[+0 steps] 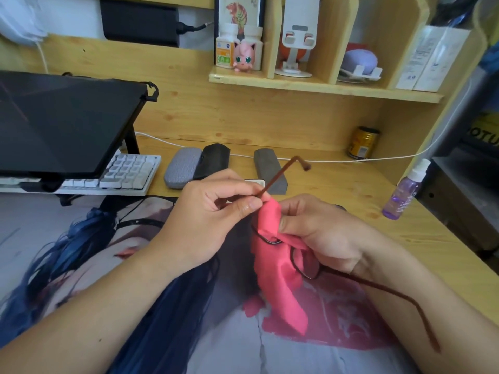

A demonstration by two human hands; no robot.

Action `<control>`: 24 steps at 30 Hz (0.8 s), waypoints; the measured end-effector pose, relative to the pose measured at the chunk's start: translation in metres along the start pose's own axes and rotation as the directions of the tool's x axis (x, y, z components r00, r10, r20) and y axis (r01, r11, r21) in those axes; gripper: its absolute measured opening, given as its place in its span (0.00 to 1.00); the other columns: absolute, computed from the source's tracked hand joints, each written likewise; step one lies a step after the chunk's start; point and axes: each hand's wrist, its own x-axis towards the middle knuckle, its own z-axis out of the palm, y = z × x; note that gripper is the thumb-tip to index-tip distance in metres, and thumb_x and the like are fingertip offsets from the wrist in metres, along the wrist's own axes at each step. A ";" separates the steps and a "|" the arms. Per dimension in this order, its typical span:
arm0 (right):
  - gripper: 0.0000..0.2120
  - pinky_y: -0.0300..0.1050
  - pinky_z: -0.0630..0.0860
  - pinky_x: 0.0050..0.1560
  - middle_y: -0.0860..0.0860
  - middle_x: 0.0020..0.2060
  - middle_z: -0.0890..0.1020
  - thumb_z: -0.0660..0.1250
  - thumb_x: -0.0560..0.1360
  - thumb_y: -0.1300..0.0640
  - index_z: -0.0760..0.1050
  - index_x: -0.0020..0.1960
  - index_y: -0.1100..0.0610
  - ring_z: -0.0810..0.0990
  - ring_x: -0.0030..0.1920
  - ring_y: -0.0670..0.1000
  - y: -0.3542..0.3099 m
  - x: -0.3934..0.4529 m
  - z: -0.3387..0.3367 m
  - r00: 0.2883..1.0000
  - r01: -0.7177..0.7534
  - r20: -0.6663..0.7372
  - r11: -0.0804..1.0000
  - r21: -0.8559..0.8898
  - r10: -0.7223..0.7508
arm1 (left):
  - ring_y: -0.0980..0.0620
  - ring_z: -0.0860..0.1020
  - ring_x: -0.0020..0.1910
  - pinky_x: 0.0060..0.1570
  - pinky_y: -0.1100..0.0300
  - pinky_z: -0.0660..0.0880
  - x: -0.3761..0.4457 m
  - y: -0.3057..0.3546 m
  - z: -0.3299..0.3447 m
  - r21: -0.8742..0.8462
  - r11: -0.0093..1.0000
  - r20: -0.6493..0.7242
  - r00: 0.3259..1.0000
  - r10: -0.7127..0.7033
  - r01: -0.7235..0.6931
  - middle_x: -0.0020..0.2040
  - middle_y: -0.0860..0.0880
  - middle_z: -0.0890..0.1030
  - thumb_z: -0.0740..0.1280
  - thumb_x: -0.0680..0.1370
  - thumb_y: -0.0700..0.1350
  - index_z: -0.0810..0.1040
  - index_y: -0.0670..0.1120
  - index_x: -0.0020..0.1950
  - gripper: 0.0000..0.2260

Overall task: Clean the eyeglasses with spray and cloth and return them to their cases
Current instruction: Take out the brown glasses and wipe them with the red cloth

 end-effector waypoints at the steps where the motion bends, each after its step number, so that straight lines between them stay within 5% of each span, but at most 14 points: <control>1: 0.03 0.39 0.77 0.38 0.53 0.37 0.82 0.68 0.76 0.66 0.80 0.48 0.64 0.80 0.35 0.48 0.000 0.001 0.001 1.000 0.011 0.011 0.998 0.062 -0.012 | 0.57 0.82 0.50 0.53 0.66 0.75 0.001 0.000 -0.001 0.002 1.000 -0.004 1.000 -0.003 0.003 0.45 0.57 0.82 0.71 0.75 0.42 0.85 0.47 0.50 0.06; 3: 0.11 0.42 0.78 0.48 0.58 0.45 0.82 0.68 0.74 0.72 0.78 0.55 0.70 0.81 0.43 0.52 0.003 0.003 0.001 0.999 0.039 0.023 0.992 0.122 -0.042 | 0.59 0.82 0.48 0.51 0.68 0.74 0.002 -0.002 -0.002 0.004 1.000 -0.011 1.000 -0.009 0.009 0.44 0.60 0.82 0.71 0.74 0.42 0.85 0.47 0.50 0.06; 6: 0.21 0.44 0.81 0.48 0.60 0.47 0.82 0.71 0.68 0.73 0.72 0.60 0.75 0.84 0.46 0.57 -0.002 0.001 -0.004 0.999 0.027 0.034 0.989 0.144 -0.032 | 0.58 0.82 0.49 0.52 0.65 0.76 0.001 -0.003 -0.004 -0.004 1.000 -0.009 1.000 -0.006 0.006 0.45 0.58 0.83 0.72 0.74 0.42 0.85 0.50 0.49 0.06; 10: 0.13 0.46 0.81 0.49 0.68 0.44 0.82 0.69 0.71 0.75 0.72 0.54 0.74 0.85 0.48 0.64 -0.011 -0.007 -0.005 0.988 -0.040 0.148 0.998 -0.050 0.046 | 0.52 0.82 0.46 0.49 0.54 0.79 -0.001 -0.002 -0.001 0.035 0.999 -0.004 1.000 0.001 -0.001 0.45 0.52 0.82 0.73 0.75 0.42 0.86 0.52 0.49 0.07; 12: 0.10 0.44 0.80 0.44 0.71 0.45 0.81 0.67 0.71 0.77 0.74 0.52 0.73 0.84 0.44 0.61 -0.010 -0.006 -0.005 0.992 -0.061 0.107 0.991 -0.119 0.074 | 0.48 0.81 0.44 0.47 0.48 0.78 -0.002 -0.001 0.001 0.051 0.999 0.009 1.000 0.007 -0.008 0.45 0.49 0.81 0.72 0.75 0.41 0.86 0.54 0.48 0.08; 15: 0.13 0.54 0.79 0.51 0.70 0.45 0.82 0.68 0.67 0.74 0.76 0.51 0.73 0.83 0.47 0.64 -0.004 -0.001 0.002 0.998 -0.048 0.034 0.997 -0.063 0.050 | 0.48 0.82 0.44 0.47 0.45 0.78 -0.003 -0.001 0.004 0.074 0.997 0.033 0.999 0.016 -0.018 0.45 0.48 0.81 0.72 0.75 0.42 0.86 0.55 0.47 0.08; 18: 0.11 0.43 0.80 0.42 0.57 0.37 0.83 0.69 0.63 0.70 0.80 0.46 0.65 0.82 0.37 0.53 0.001 0.004 0.006 0.998 -0.014 -0.063 0.996 0.093 0.020 | 0.49 0.82 0.45 0.48 0.47 0.78 -0.002 -0.002 0.007 0.111 0.994 0.006 1.000 0.022 -0.023 0.44 0.49 0.81 0.72 0.74 0.43 0.87 0.53 0.47 0.06; 22: 0.14 0.45 0.78 0.54 0.60 0.47 0.83 0.72 0.71 0.66 0.80 0.56 0.67 0.82 0.47 0.56 0.001 0.005 0.004 0.999 0.009 -0.050 0.976 0.218 0.002 | 0.52 0.83 0.47 0.51 0.56 0.79 0.002 -0.002 0.003 0.044 0.999 -0.040 0.999 -0.005 0.006 0.44 0.52 0.83 0.72 0.74 0.42 0.86 0.51 0.47 0.06; 24: 0.17 0.43 0.79 0.51 0.59 0.47 0.83 0.72 0.71 0.64 0.79 0.59 0.69 0.82 0.45 0.54 -0.001 0.004 0.002 0.999 -0.016 -0.033 0.966 0.256 0.025 | 0.54 0.83 0.47 0.51 0.62 0.78 0.003 -0.001 -0.003 0.014 1.000 -0.047 0.999 -0.008 0.008 0.44 0.53 0.83 0.72 0.74 0.41 0.87 0.54 0.48 0.09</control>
